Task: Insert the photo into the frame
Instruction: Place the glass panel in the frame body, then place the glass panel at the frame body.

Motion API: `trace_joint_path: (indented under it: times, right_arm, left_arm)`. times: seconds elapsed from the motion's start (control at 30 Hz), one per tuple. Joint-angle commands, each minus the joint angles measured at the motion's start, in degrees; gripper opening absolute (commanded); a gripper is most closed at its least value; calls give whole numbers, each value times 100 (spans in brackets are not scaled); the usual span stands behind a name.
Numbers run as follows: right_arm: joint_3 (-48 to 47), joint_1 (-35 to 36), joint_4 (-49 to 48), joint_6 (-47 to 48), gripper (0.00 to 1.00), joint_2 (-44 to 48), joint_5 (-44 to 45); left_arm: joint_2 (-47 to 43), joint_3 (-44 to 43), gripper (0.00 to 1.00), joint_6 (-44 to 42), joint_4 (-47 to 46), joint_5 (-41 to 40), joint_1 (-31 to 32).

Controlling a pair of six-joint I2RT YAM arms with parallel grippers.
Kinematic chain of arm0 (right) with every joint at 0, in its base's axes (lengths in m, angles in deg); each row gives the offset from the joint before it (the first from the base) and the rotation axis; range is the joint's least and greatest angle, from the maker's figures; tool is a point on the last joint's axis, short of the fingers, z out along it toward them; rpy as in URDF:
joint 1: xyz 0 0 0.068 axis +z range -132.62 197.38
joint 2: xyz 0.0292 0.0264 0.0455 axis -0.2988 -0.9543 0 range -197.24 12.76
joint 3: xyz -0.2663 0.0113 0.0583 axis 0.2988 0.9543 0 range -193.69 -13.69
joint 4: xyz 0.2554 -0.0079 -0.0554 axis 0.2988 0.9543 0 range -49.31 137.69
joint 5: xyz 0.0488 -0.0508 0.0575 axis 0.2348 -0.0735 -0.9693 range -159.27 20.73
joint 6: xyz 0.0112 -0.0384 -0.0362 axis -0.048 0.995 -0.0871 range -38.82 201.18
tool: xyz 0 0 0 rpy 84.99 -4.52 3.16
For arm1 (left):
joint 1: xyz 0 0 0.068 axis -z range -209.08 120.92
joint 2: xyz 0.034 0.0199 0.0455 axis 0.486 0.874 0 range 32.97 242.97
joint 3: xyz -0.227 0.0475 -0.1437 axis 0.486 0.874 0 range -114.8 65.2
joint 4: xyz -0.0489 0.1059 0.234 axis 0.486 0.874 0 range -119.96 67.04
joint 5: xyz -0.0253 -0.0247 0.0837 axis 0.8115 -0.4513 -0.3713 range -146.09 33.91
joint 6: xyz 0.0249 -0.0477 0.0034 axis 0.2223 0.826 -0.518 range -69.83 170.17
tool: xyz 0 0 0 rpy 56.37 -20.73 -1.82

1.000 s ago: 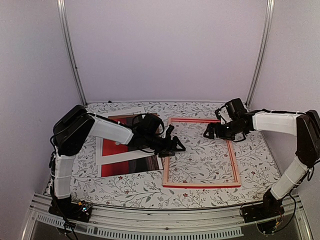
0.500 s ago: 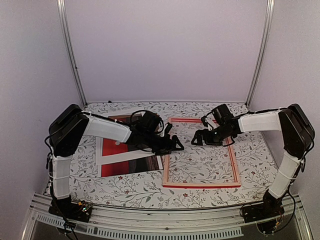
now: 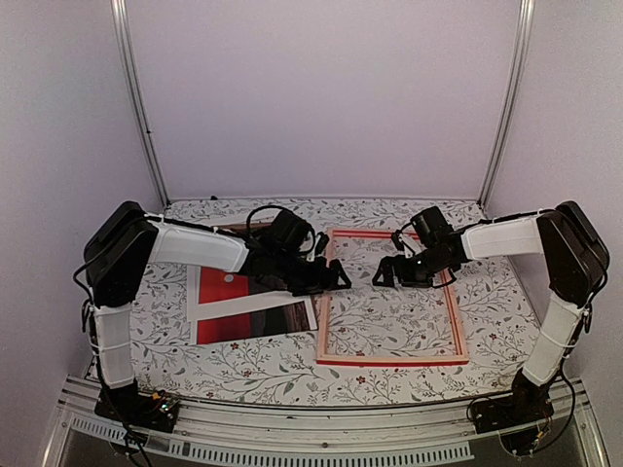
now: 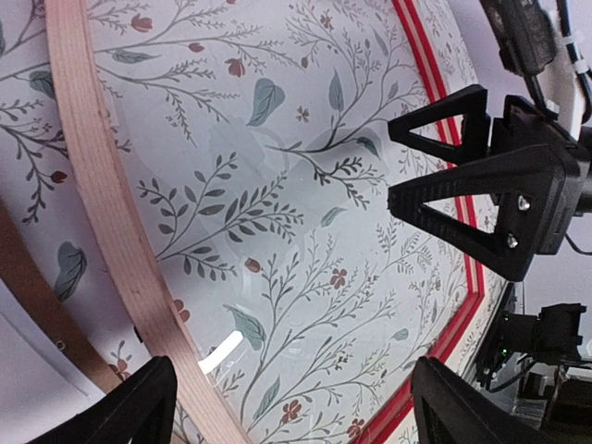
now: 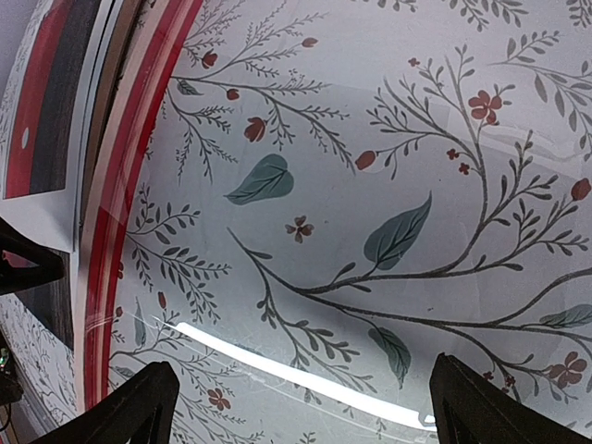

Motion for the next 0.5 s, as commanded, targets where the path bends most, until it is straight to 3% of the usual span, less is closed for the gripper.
trace_joint_path:
  times: [0.0,0.47]
  right_arm:
    - [64,25,-75,-9,99,-100,30]
    - [35,25,283,50,99,-121,317]
  left_arm:
    - [-266,82,91,-169,175,-278,40]
    - [-404,-48,91,-586,409,-1116,96]
